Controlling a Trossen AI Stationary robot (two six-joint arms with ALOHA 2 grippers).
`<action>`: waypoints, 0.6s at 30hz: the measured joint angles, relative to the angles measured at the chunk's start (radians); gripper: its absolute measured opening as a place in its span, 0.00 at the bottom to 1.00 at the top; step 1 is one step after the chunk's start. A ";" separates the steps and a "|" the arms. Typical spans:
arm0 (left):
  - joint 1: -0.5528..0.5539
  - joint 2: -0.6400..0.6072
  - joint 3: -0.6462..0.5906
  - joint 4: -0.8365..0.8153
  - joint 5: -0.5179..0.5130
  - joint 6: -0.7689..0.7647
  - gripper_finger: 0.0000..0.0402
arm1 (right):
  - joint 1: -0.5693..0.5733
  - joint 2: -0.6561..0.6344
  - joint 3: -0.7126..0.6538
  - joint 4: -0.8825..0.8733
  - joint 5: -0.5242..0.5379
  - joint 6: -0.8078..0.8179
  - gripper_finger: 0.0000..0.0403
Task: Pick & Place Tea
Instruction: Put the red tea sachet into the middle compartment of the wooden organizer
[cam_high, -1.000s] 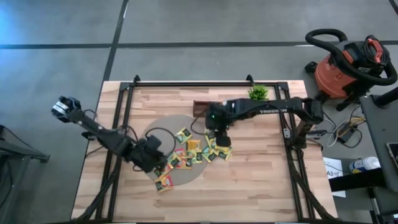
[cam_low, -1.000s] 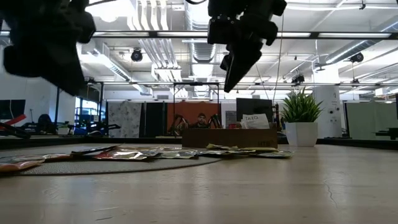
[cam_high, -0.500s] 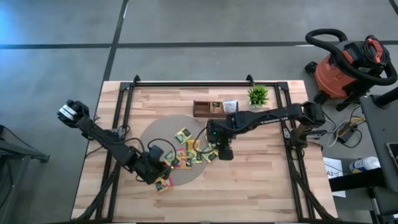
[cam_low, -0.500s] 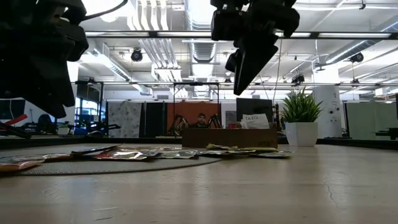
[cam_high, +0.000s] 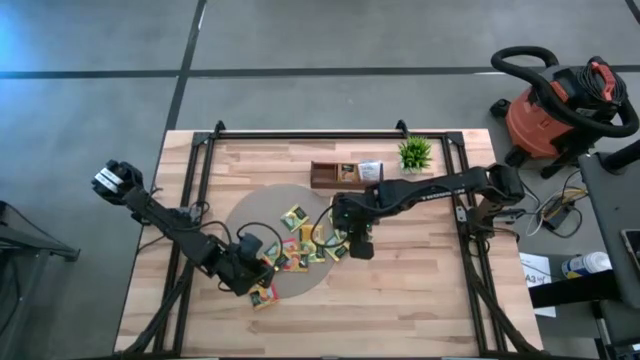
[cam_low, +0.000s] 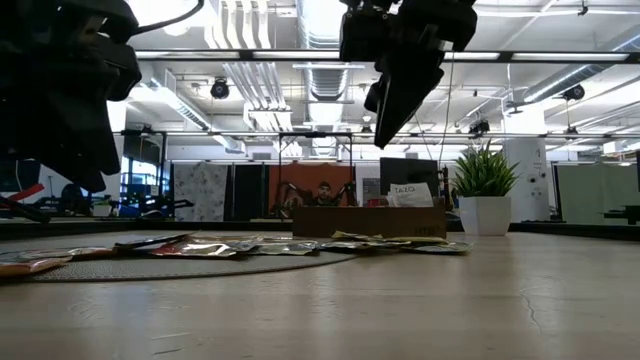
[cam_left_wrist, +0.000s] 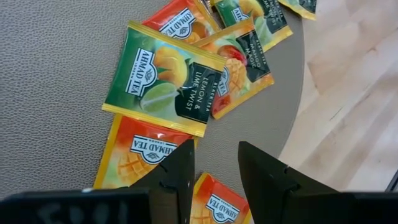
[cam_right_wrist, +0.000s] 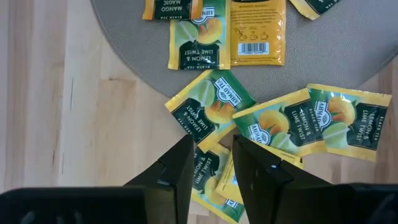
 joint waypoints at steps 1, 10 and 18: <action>0.000 0.000 0.000 0.001 0.000 0.000 0.30 | 0.000 -0.001 0.000 -0.001 0.000 0.001 0.26; 0.000 0.000 0.000 0.001 0.000 0.000 0.30 | 0.005 -0.011 0.000 0.002 -0.002 0.065 0.23; 0.000 0.000 0.000 0.001 0.000 0.001 0.30 | 0.002 -0.011 0.000 0.014 0.001 0.059 0.23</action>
